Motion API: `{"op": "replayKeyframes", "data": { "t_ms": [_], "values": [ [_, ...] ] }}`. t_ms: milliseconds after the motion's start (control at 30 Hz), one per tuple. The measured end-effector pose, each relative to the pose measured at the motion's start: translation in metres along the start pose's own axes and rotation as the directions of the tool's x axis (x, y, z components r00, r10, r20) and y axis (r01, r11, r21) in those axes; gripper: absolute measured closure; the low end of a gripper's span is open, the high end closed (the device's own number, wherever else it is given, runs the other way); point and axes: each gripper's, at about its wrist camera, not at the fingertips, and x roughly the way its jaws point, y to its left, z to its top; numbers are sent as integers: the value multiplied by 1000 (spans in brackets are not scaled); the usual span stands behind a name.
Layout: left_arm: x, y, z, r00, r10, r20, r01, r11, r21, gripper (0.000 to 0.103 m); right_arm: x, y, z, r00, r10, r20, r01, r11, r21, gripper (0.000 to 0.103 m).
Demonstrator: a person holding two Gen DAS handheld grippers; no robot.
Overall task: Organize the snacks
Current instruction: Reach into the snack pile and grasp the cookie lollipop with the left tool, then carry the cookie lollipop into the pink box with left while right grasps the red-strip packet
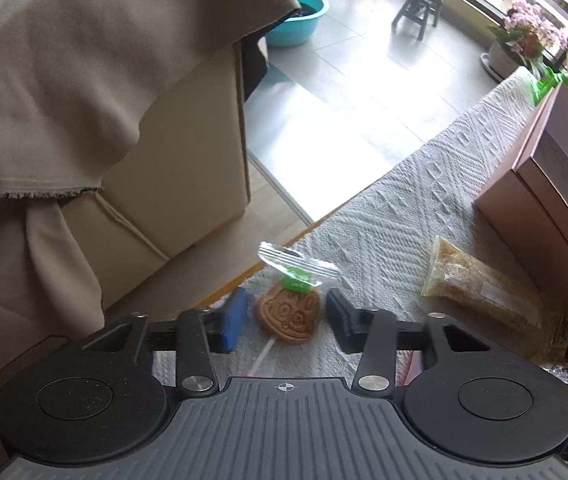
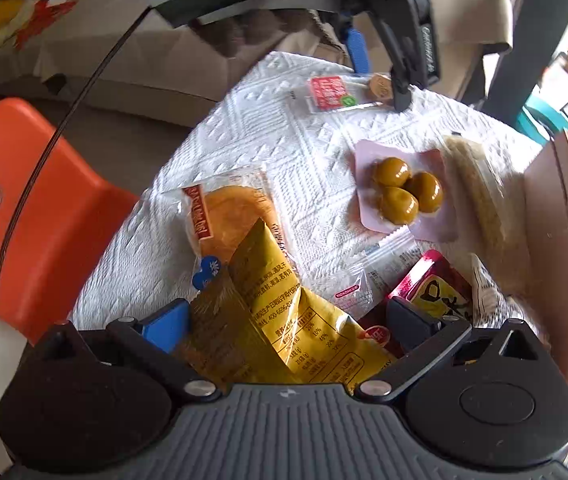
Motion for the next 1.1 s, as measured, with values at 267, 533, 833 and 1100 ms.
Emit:
{"op": "replayKeyframes", "data": {
  "t_ms": [267, 533, 833, 1100],
  "values": [
    [-35, 21, -71, 999, -42, -17, 36, 960, -277, 62, -3, -5, 0, 999, 38, -31, -39, 999, -38, 0],
    [-104, 30, -210, 999, -48, -25, 16, 700, -714, 62, -38, -45, 25, 998, 41, 44, -41, 999, 19, 13],
    [-119, -82, -307, 978, -209, -16, 93, 503, -859, 62, 29, -102, 95, 978, -210, 4, 210, 977, -21, 56],
    [-122, -148, -325, 984, -170, 53, 120, 416, -902, 62, -19, -79, 31, 997, -4, -79, 0, 998, -60, 67]
  ]
}}
